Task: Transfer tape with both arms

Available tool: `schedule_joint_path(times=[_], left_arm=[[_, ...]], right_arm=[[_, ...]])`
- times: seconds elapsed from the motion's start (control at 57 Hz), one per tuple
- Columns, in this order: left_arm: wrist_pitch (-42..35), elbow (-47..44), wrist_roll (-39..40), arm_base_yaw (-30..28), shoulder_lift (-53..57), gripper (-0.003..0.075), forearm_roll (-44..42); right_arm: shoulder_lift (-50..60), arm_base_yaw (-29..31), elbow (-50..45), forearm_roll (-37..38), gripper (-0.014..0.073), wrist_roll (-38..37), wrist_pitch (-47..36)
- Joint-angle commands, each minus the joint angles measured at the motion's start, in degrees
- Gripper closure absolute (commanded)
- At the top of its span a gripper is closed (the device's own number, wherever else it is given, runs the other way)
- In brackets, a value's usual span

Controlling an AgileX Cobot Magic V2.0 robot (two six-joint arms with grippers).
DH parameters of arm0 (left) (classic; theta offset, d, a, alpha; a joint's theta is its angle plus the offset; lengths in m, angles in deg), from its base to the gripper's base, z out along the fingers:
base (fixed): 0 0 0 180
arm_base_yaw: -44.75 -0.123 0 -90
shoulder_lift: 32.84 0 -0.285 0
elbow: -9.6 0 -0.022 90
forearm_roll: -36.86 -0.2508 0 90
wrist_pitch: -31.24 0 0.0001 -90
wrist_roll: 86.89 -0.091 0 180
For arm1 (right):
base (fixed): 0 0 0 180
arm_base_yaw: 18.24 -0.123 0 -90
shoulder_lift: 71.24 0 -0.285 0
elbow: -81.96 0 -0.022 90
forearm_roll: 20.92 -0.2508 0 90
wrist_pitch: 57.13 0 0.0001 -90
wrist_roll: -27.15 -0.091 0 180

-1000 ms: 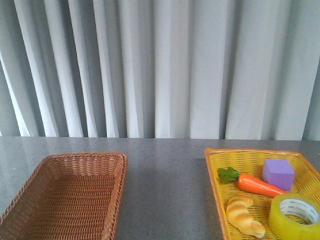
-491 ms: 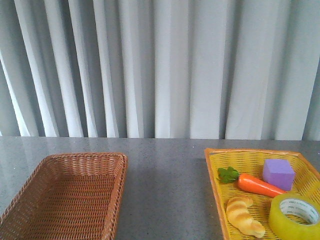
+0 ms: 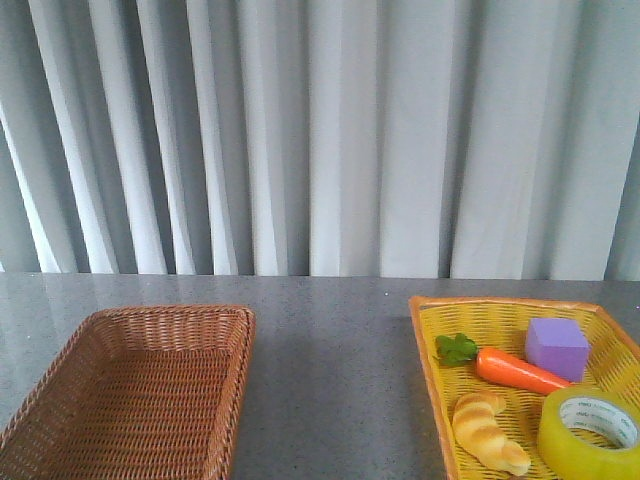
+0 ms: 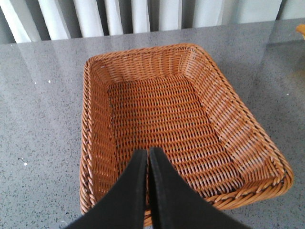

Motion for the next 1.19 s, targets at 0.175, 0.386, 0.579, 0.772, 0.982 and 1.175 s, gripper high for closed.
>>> schedule_joint_path(times=[0.175, 0.386, 0.579, 0.772, 0.982, 1.175], left_arm=[[-1.96, 1.9, 0.1, -0.09, -2.91, 0.0644, 0.58], [-2.05, 1.9, 0.05, -0.09, -3.68, 0.0349, 0.58], [-1.84, 1.9, 0.05, -0.09, -3.68, 0.0146, 0.9], [1.19, 3.79, -4.93, 1.43, -3.34, 0.0144, 5.6], [5.02, 7.92, -17.1, 7.96, -3.46, 0.0155, 14.59], [5.09, 7.92, -21.03, 15.84, -4.96, 0.0162, 17.27]], right_arm=[[-0.47, 0.24, 1.86, 1.63, 0.0479, 0.23, -0.96], [-0.47, 0.24, 1.86, 2.35, 0.0153, 0.05, -0.55], [-0.47, 0.24, 1.86, 2.35, -0.0007, -0.08, -0.55], [-2.11, 0.24, 4.98, 2.72, 0.0014, -1.9, 1.87], [-11.49, 0.24, 13.64, 5.73, 0.0026, -4.39, 9.71], [-21.99, 0.24, 19.7, 5.0, 0.0026, -4.64, 13.48]])
